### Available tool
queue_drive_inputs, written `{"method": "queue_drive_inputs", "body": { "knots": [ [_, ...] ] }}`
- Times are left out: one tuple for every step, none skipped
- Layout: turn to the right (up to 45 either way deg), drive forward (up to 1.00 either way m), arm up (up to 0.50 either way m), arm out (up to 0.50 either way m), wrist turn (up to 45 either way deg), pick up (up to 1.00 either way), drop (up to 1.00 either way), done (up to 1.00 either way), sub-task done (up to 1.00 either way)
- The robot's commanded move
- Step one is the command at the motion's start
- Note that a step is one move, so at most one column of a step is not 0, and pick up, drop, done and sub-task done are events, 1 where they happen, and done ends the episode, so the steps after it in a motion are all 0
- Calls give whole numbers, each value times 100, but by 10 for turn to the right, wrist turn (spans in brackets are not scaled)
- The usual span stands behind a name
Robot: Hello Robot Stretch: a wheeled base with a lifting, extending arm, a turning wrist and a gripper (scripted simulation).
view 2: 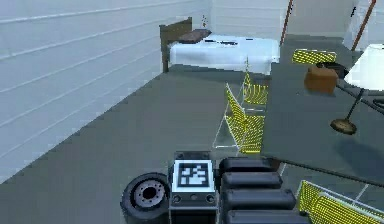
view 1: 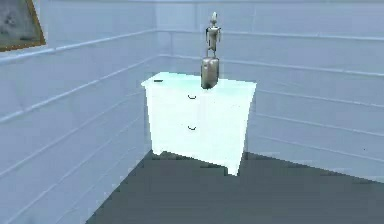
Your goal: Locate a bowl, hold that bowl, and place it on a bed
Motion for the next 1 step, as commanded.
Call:
{"method": "queue_drive_inputs", "body": {
  "knots": [
    [450, 0, 0, 0, 0, 0, 0, 0, 0]
  ]
}}
